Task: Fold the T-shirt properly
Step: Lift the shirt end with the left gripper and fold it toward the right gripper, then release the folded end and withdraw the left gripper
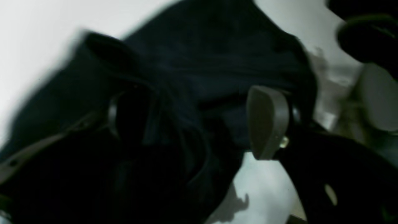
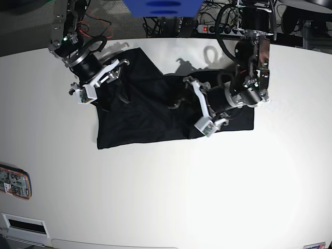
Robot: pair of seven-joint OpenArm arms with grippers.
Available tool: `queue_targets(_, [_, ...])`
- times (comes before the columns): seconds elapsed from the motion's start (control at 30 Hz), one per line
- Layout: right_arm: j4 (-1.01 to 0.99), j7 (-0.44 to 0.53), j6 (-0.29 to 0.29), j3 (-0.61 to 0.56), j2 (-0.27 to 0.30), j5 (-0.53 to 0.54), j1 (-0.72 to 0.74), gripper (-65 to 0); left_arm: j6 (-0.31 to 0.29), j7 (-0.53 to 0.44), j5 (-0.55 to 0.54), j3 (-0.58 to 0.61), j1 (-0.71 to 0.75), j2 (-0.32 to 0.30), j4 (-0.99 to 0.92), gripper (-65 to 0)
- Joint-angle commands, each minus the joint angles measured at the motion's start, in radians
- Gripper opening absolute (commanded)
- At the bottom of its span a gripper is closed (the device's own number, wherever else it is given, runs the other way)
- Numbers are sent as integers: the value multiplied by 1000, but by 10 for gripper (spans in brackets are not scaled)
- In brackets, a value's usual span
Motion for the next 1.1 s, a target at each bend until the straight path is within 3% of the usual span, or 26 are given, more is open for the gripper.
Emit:
queue_targets(0.0, [20,28,4,3,6,19,0,-281,-3,-39,-5,8,-13,13,-5,-174])
queue_targets(0.2, [20,28,4,8,6,19,0,-281,-3,-100,-5,32,-11,17,-16,-174])
queue_targets(0.33, [19,28,1,91,6,22,0,-281,-3,-97,-5,-1,-5,-10,86,-174])
queue_targets(0.43, [17,28,-59,194,1,23,6,-281,-3,-96,-9,-47,6,-36,181,-174])
queue_targets(0.6, [11,26,-185,272,1,22,9,-281,-3,-97,0,-196,75,-53,314,-171])
queue_targets(0.73, [11,-33,-246,273,1,20,42,-281,-3,-97,97,-297,86,-89,324,-173])
queue_targets(0.9, [6,-89,-248,275,1,20,114,-280,-3,-100,198,-471,116,-96,345,-173])
queue_targets(1.07, [5,-99,-246,266,3,20,157,-279,-3,-102,210,-644,170,-93,377,-174])
